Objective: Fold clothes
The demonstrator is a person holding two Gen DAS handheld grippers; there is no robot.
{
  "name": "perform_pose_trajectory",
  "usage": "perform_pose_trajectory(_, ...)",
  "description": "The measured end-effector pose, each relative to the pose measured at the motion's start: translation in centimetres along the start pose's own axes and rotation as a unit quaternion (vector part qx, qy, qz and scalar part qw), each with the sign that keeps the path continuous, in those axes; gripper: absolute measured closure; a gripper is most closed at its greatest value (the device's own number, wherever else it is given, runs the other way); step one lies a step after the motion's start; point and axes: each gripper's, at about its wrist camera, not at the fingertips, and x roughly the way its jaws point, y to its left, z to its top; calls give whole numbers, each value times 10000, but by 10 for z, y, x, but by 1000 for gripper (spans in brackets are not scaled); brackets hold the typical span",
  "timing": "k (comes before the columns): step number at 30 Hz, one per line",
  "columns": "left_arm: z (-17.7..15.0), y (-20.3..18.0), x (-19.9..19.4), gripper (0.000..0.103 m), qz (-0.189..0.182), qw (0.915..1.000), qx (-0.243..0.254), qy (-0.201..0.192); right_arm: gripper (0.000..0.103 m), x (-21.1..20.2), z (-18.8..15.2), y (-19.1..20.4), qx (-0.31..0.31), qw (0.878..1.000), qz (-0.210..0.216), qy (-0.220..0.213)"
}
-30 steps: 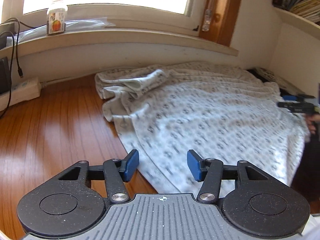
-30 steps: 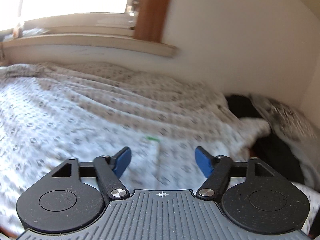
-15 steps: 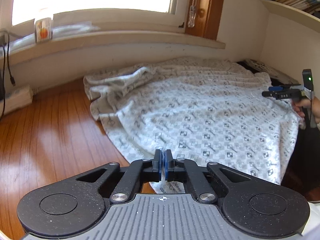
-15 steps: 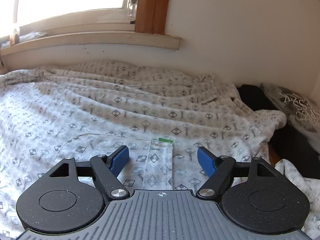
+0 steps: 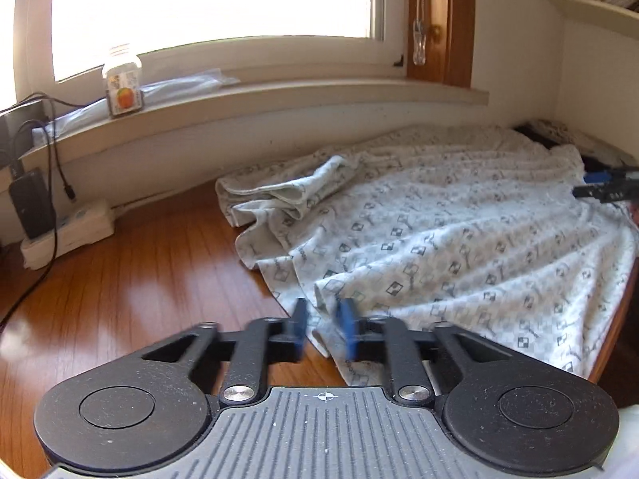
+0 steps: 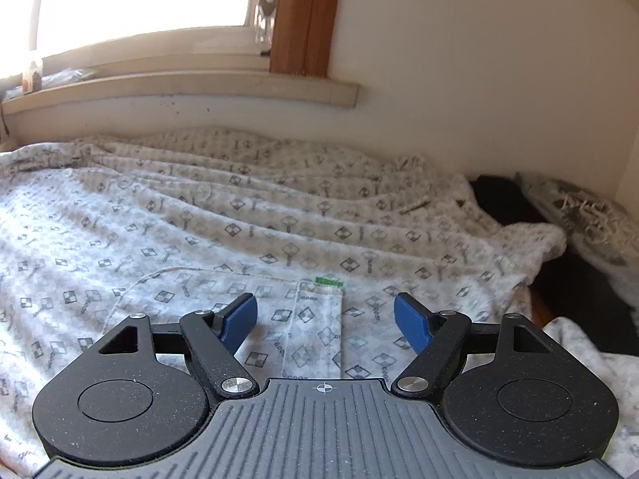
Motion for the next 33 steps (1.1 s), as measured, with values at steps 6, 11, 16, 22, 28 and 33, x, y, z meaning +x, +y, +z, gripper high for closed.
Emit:
perform_pose_trajectory(6,-9,-27,-30,46,-249,9986,417,-203,43,-49,-10,0,-476,9988,98,59)
perform_pose_trajectory(11,-16,-57,-42,37,-671,9946,770,-187,43,-83,-22,-4,-452,9987,-31,230)
perform_pose_trajectory(16,-29,-77,-48,35,-845,9903,1098,-66,43,-103,-25,12,-757,9955,391,410)
perform_pose_trajectory(22,-44,-83,-46,35,-866,9883,1251,100,49,-125,-33,56,-1493,9817,976,674)
perform_pose_trajectory(28,-41,-72,-41,35,-701,9914,1100,121,73,-115,-46,76,-2002,9708,941,926)
perform_pose_trajectory(33,-34,-62,-39,42,-534,9938,969,86,99,-127,-42,68,-2111,9686,938,921)
